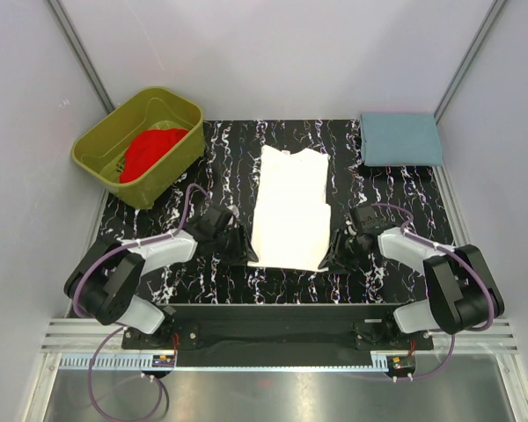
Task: Fold and stack the t-shirts
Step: Fold the tshirt
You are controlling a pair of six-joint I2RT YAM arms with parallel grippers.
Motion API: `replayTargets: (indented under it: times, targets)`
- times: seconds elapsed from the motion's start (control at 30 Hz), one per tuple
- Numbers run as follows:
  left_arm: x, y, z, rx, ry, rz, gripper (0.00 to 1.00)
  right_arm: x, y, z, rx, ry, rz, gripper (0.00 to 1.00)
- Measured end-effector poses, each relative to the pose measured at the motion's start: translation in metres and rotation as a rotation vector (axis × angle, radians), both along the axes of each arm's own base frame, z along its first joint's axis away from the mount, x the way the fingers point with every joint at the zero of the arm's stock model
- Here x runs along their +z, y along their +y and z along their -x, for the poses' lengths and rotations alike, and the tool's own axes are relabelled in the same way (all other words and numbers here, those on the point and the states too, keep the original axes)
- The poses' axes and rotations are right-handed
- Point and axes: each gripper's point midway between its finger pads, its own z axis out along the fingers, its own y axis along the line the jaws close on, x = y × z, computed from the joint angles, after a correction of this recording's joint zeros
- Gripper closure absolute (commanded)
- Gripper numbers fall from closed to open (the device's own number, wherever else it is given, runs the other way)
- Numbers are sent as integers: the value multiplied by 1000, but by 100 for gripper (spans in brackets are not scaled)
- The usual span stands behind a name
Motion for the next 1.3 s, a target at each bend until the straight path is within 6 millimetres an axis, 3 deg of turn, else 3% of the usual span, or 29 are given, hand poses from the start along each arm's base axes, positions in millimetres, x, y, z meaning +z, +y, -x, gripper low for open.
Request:
replayTargets:
  times: [0.13, 0.27, 0.4, 0.5, 0.6, 0.7, 1.07, 1.3]
  targets:
    - [-1, -1, 2, -4, -3, -3, 55, 0, -7, 3, -27, -6, 30, 59]
    - [-2, -1, 3, -6, -2, -8, 58, -2, -11, 5, -48, 0, 53, 70]
    - [-4, 0, 4, -5, 2, -13, 69, -5, -14, 6, -62, 6, 71, 91]
    - [-7, 1, 7, 0, 12, -15, 78, -6, -15, 6, -69, 6, 74, 100]
    - [-9, 1, 8, 5, 24, -13, 85, -6, -16, 6, -73, -1, 76, 100]
    - [-9, -1, 8, 8, 32, -3, 100, -5, -17, 7, -75, -9, 77, 100]
    - [-7, -3, 11, 8, 25, 20, 100, 2, -20, 9, -86, -41, 82, 100]
    - [-3, 1, 35, 14, 63, 1, 100, 15, -21, 15, -89, -70, 89, 100]
